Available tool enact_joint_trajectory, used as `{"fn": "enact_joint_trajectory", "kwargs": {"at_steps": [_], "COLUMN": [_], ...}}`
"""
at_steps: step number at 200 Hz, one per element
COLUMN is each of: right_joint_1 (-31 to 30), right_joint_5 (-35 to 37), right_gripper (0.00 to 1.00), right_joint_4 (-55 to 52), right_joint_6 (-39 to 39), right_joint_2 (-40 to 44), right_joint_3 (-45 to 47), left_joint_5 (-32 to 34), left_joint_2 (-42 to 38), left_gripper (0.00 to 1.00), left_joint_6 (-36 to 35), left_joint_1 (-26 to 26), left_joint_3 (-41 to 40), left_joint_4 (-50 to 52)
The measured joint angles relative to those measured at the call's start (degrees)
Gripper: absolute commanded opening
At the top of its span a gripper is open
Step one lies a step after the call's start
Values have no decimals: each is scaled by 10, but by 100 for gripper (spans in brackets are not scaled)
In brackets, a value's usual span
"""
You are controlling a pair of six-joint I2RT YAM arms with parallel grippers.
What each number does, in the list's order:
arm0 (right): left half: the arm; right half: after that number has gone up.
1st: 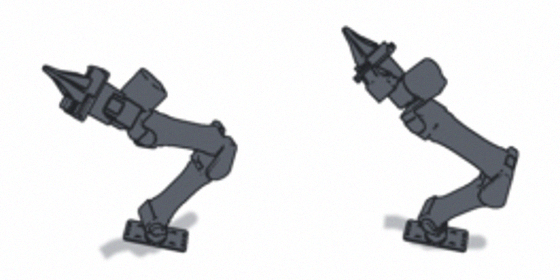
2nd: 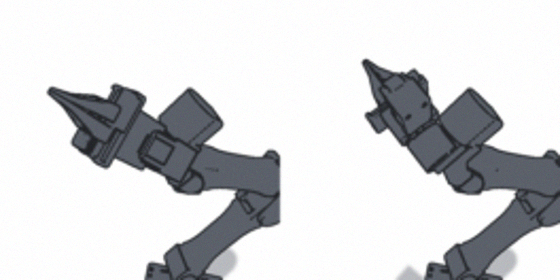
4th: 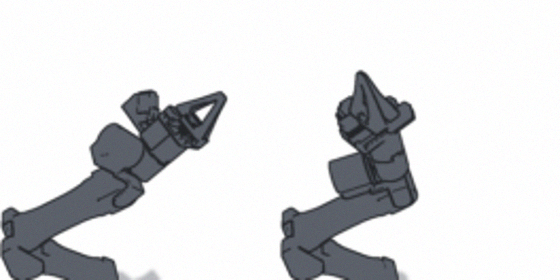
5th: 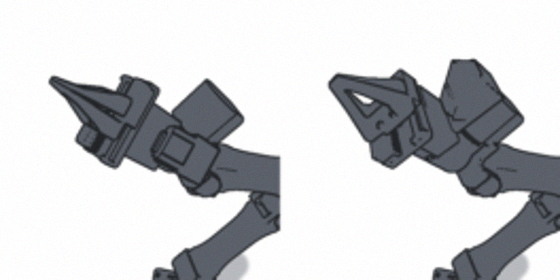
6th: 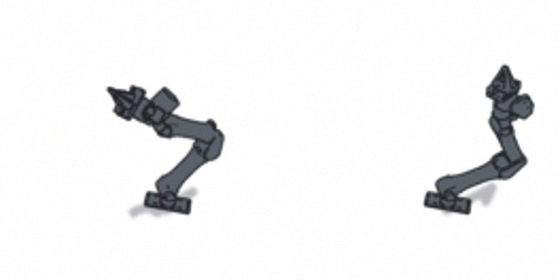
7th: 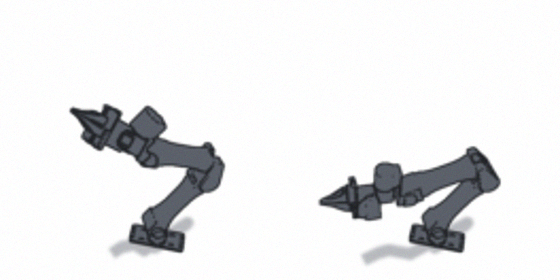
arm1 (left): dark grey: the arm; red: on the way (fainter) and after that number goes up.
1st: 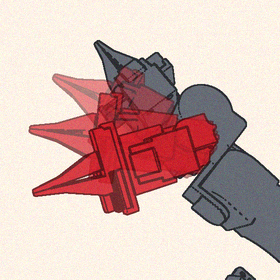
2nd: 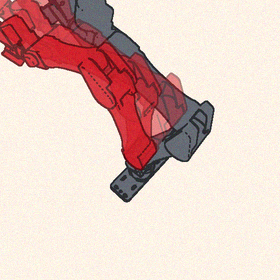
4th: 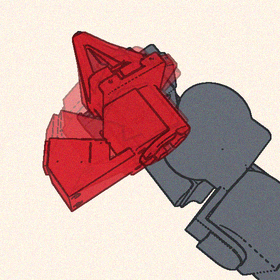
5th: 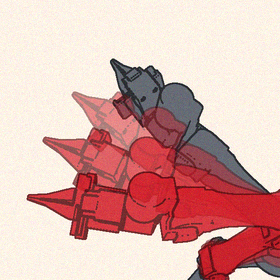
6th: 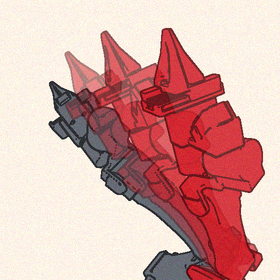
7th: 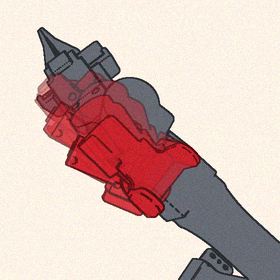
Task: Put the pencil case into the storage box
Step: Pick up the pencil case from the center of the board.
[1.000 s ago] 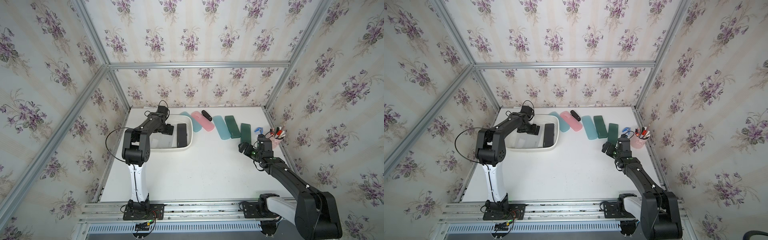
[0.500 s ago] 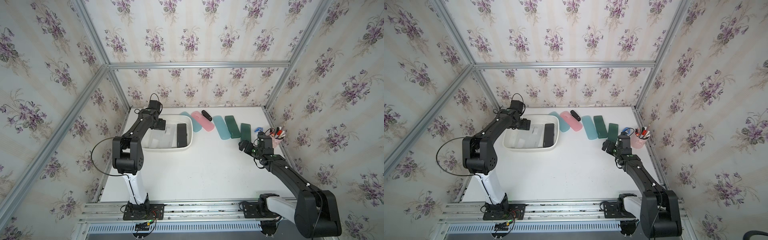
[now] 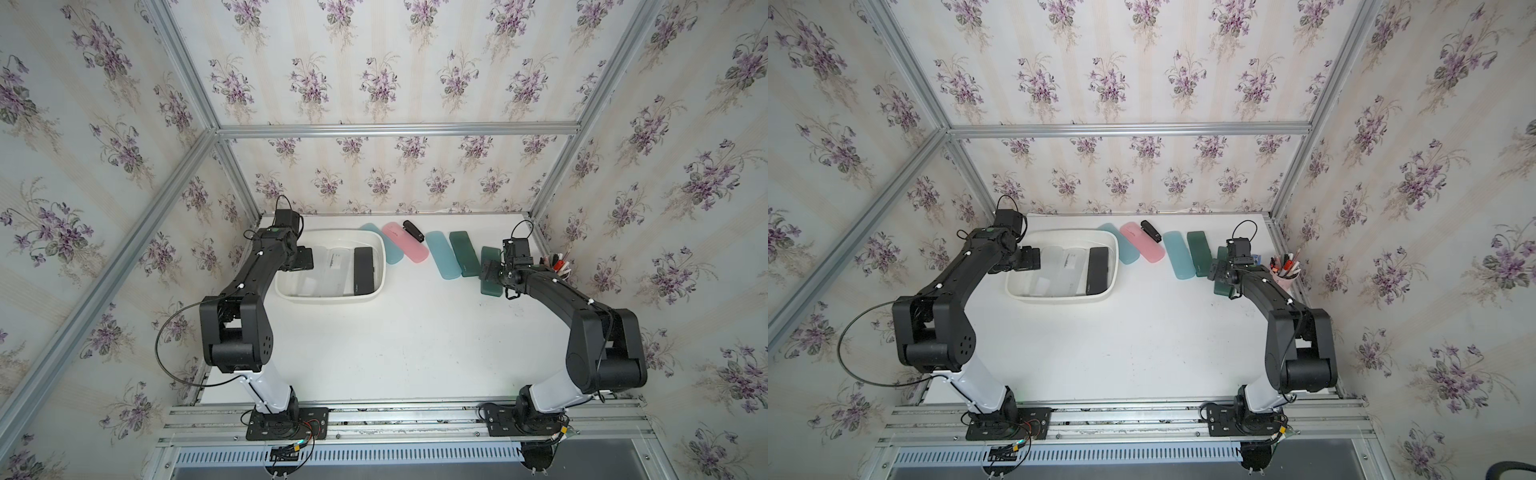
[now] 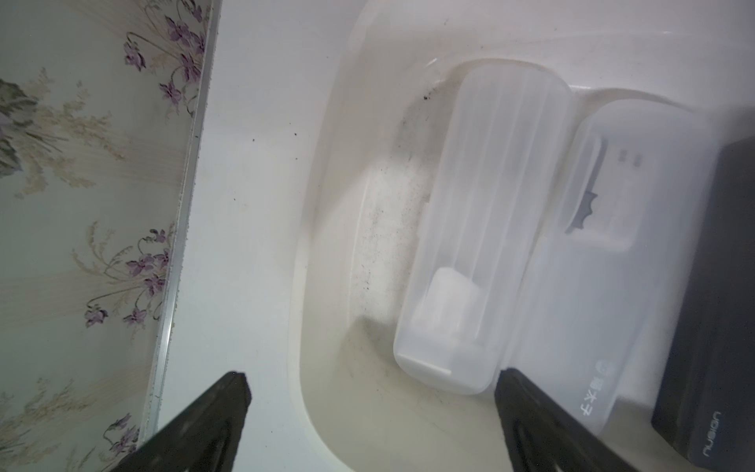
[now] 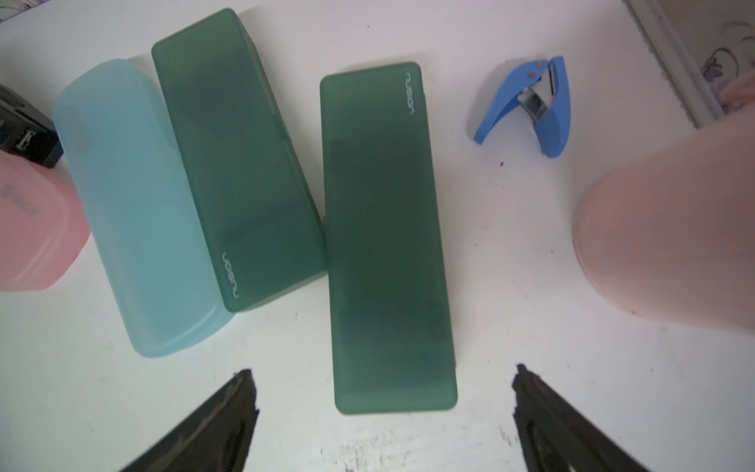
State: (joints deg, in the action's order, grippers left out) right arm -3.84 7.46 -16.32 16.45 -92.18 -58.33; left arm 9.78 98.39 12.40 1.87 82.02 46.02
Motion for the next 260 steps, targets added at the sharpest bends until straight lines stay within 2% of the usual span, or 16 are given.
{"fn": "enact_joint_trajectory", "kwargs": {"at_steps": [53,110,168,221,260], "right_joint_1": [0,0,20,28,28], "right_joint_5": [13,34,32,0,-11], "right_gripper": [100,100,97,95,89], "right_joint_4": [-16,-18,-16,-5,-1], "right_joint_6": [-14,-24,-29,-33,-45], "right_joint_2": [-112,-190,-212,-233,-248], "right_joint_3": [-104,-168,-177,-172,-173], "left_joint_5": [-30,-53,-61,-65,-63], "left_joint_2": [-19,-14,-11,-5,-14], "left_gripper": [99,99,99,99,99], "left_joint_6": [6,8,8,8,8], "left_joint_1": [0,0,0,0,0], "left_joint_3": [-40,-50,-55,-59,-61], "left_joint_4": [-24,-39,-51,-59,-59]}}
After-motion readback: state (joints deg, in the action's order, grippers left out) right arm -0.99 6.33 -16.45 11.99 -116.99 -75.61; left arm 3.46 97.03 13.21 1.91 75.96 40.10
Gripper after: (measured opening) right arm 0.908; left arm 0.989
